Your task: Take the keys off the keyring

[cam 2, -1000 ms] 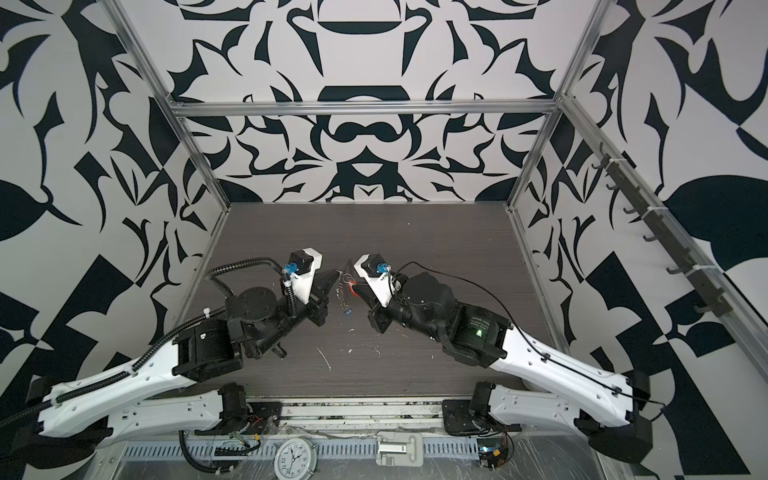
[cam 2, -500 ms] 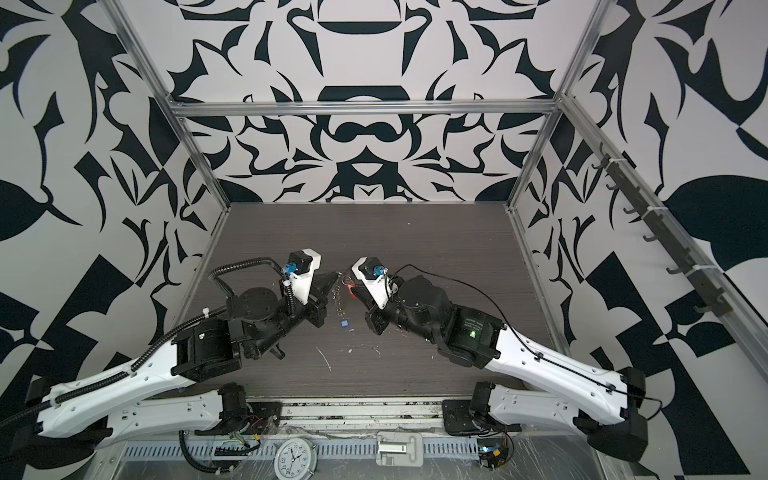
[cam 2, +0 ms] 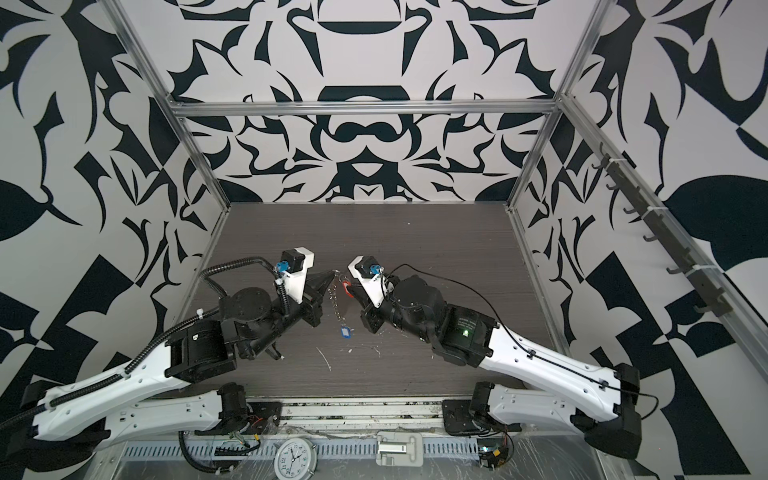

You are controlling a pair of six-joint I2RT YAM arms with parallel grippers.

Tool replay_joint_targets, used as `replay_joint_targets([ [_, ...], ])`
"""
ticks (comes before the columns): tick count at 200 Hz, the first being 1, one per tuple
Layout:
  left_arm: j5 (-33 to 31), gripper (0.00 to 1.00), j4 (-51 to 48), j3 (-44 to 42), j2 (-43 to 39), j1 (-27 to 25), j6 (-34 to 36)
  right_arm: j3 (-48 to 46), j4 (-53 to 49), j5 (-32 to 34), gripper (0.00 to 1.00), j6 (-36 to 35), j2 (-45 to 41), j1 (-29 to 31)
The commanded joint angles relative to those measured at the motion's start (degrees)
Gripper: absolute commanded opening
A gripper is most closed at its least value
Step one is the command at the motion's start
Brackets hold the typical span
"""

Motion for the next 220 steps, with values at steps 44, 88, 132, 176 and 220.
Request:
replay_joint_targets([
  [44,-4.3,0.0,7.1,2.2,-3.1,1.6,-2.0,-2.5,-7.3,-0.3,0.0,1.0,2.3,0.5],
  [88,-3.5,0.0,7.3,2.1,-3.3,1.5,-2.1,-2.8,-6.9,-0.4,0.0,1.1,3.6,0.5],
  [132,-3.4,0.0,7.1,2.1,-3.5,1.6,-2.2,-3.0,-6.3,-0.8,0.0,1.2,4.6,0.5],
  [176,-2.8,0.0,7.0,1.9,-3.5,1.6,-2.2,-2.5,-6.4,-0.5,0.0,1.1,4.7,0.5],
  [220,-1.5,0.0,8.6,0.3,-4.2,1.6,-1.1,-2.8,-4.8,-3.4,0.0,0.6,4.0,0.6],
])
